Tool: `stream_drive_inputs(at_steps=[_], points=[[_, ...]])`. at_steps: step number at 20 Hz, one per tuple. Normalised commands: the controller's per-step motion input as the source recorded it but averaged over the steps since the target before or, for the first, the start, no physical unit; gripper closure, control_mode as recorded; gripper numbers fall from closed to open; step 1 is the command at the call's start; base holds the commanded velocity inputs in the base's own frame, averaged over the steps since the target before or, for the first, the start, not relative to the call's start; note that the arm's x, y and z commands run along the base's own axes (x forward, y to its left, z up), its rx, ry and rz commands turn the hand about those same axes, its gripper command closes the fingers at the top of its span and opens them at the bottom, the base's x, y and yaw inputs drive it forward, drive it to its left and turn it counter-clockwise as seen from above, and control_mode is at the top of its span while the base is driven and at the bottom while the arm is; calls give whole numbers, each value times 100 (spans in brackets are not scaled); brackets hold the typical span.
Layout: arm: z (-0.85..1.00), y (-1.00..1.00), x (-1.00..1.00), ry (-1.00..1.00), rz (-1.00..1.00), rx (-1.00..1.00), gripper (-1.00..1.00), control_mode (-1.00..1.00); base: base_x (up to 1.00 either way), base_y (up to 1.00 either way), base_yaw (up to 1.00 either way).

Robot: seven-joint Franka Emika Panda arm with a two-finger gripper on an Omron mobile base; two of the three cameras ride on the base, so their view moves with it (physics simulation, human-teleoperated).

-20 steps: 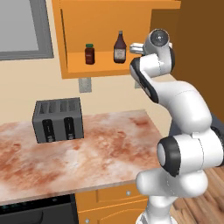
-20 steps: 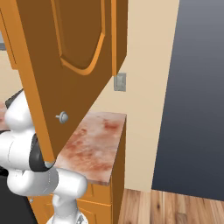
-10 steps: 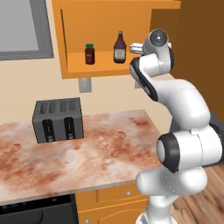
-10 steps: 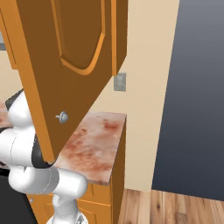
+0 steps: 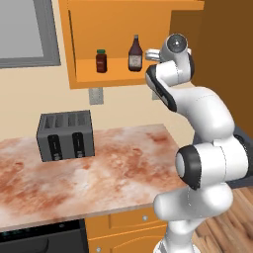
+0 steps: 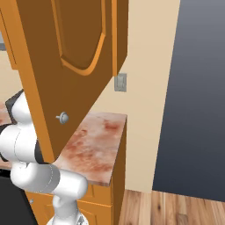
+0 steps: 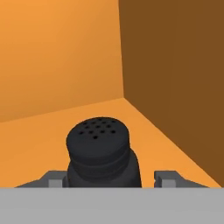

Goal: Collect the paprika, ketchup, and shaker from the cabinet and place them next to the stove.

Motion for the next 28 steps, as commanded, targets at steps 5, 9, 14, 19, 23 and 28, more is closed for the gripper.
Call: stream_drive_inputs(at_steps=[5, 9, 14, 19, 23, 28], points=[[0, 0, 0, 0, 0, 0, 100, -100, 0, 0, 0], [0, -8, -27, -4, 0, 0, 100, -100, 0, 0, 0], [0, -4, -64, -10, 0, 0, 100, -100, 0, 0, 0], [0, 4, -60, -5, 0, 0, 100, -100, 0, 0, 0], [0, 11, -46, -5, 0, 0, 100, -100, 0, 0, 0], [0, 2, -46, 0, 0, 0, 100, -100, 0, 0, 0]])
